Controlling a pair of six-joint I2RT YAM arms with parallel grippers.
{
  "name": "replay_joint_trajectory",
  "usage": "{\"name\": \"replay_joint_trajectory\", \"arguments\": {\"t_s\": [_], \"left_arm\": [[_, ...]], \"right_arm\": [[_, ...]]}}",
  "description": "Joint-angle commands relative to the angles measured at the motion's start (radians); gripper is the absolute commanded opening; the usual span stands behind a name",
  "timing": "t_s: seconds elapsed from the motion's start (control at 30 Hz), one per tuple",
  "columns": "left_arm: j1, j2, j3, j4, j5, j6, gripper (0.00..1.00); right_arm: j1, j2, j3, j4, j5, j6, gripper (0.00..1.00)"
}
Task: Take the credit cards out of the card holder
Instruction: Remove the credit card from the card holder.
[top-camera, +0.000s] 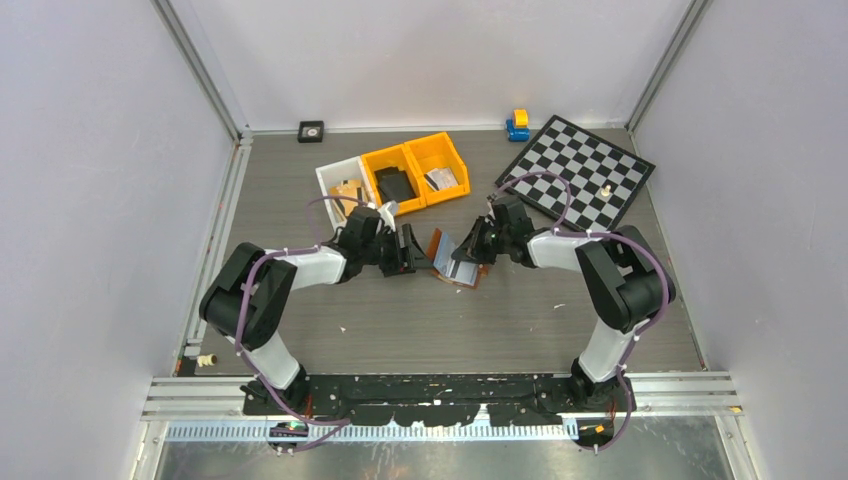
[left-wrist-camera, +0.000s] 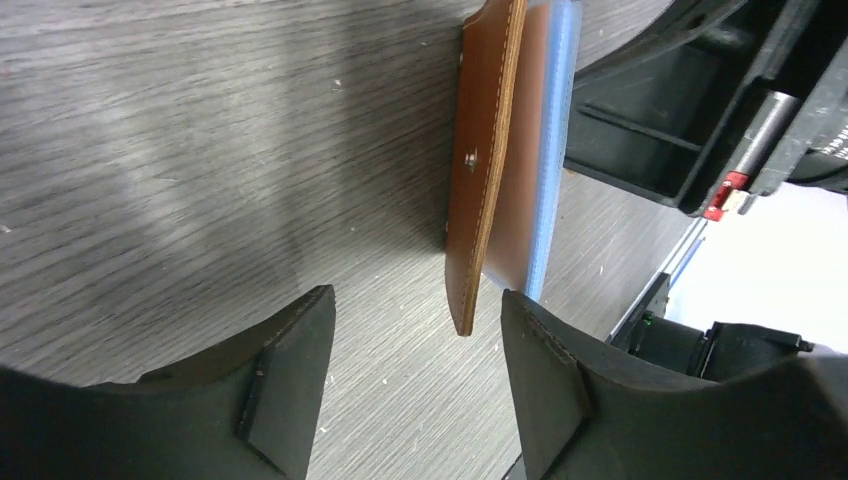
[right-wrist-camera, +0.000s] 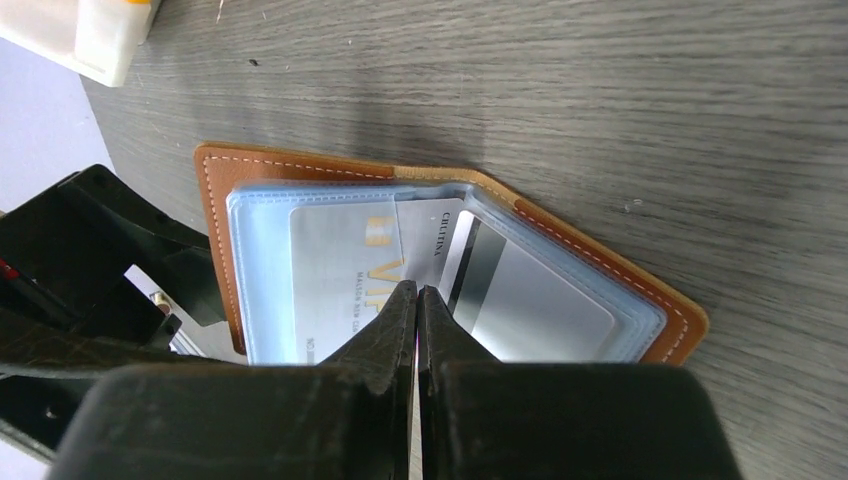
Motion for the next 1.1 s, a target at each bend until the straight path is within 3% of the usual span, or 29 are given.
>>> {"name": "replay_joint_trajectory", "arguments": {"t_s": [0.0, 0.3, 0.53, 0.7, 1.07], "left_arm": [[0.005, -0.022, -0.008, 0.102, 0.043, -0.015, 0.65], [0.005, -0.038, -0.031, 0.178, 0.065, -0.028, 0.67], [0.007, -0.049, -0.049, 0.246, 0.072, -0.022, 0.87], [0.01, -0.026, -0.034, 0.245, 0.06, -0.016, 0.95], [0.013, -0.023, -0.011, 0.206, 0.067, -0.002, 0.92]], "right_arm": [[0.014, 0.023, 0.048, -0.002, -0.027, -0.011, 0.05], [0.024, 0.031, 0.061, -0.029, -0.013, -0.023, 0.05], [0.029, 0.038, 0.068, -0.035, -0.014, -0.028, 0.05], [0.033, 0.043, 0.075, -0.048, -0.007, -0.037, 0.04], [0.043, 0.056, 0.088, -0.059, -0.012, -0.045, 0.04]]}}
